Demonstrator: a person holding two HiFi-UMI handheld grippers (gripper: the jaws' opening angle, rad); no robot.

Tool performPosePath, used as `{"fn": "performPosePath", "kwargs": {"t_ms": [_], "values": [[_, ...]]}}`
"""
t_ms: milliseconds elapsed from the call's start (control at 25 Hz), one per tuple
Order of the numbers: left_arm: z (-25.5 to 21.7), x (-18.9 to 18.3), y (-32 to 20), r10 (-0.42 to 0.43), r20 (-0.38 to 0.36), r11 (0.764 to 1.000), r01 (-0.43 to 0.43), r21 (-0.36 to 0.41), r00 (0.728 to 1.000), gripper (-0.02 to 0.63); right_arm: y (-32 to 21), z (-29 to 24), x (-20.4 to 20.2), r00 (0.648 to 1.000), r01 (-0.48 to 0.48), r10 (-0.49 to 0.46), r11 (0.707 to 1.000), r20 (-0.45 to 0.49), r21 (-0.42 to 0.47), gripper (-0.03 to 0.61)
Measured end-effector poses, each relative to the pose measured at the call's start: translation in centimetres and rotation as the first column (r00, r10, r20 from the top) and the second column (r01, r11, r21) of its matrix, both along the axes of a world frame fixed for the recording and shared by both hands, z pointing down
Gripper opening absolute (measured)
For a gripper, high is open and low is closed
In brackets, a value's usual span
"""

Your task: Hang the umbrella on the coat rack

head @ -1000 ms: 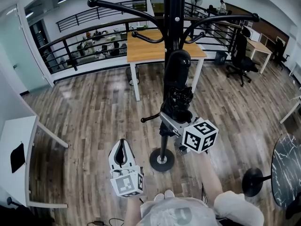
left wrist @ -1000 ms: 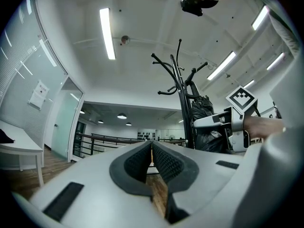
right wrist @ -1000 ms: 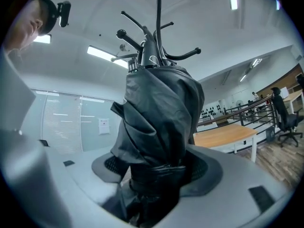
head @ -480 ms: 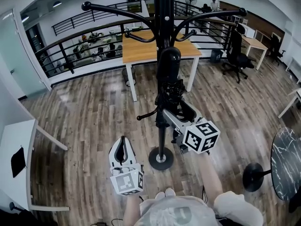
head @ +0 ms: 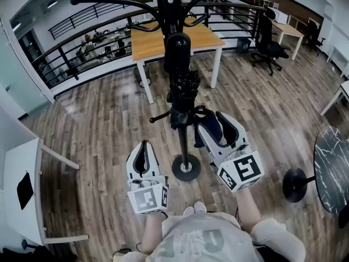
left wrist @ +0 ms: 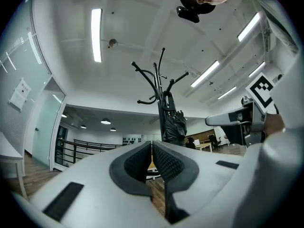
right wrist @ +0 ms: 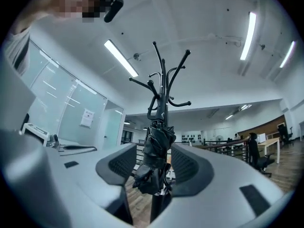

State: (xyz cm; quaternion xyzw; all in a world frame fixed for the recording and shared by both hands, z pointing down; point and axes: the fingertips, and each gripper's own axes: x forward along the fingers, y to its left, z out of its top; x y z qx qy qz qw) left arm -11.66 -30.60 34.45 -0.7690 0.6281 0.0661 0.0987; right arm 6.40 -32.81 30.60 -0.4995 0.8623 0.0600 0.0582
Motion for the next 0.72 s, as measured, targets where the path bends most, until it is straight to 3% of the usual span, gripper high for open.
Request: {"fn": "performPosePath", "kwargs": {"t_ms": [120, 240, 440, 720], "values": [[-0.3, 1.0, 0.5, 0.024, 0.007, 1.000, -0.024, 0.011, 1.000, 0.032, 2.0, 1.6, 1.3, 0.998, -0.051, 0.051, 0.999, 0.046, -0.018, 0.134], [0.0, 1.7, 0.9, 0.045, 0.007, 0.999, -0.045, 0.010, 0.999, 0.032, 3.0, 4.6, 2.3, 0.993, -0.100, 0.105, 0.992, 0.061, -0.079, 0.070], [0.5, 2.7, 1.4, 0.072, 0.011, 0.997, -0.072, -0.003, 0.997, 0.032, 4.4, 9.2, 3.3, 0.985, -0.154, 0.166, 0.971, 0.054, -0.181, 0.040], [0.8, 3.2, 1.8, 0.087, 0.007, 0.996, -0.087, -0.008, 0.996, 0.032, 5.4, 10.7, 3.3, 0.985, -0.164, 0.173, 0.964, 0.025, -0.209, 0.031]]}}
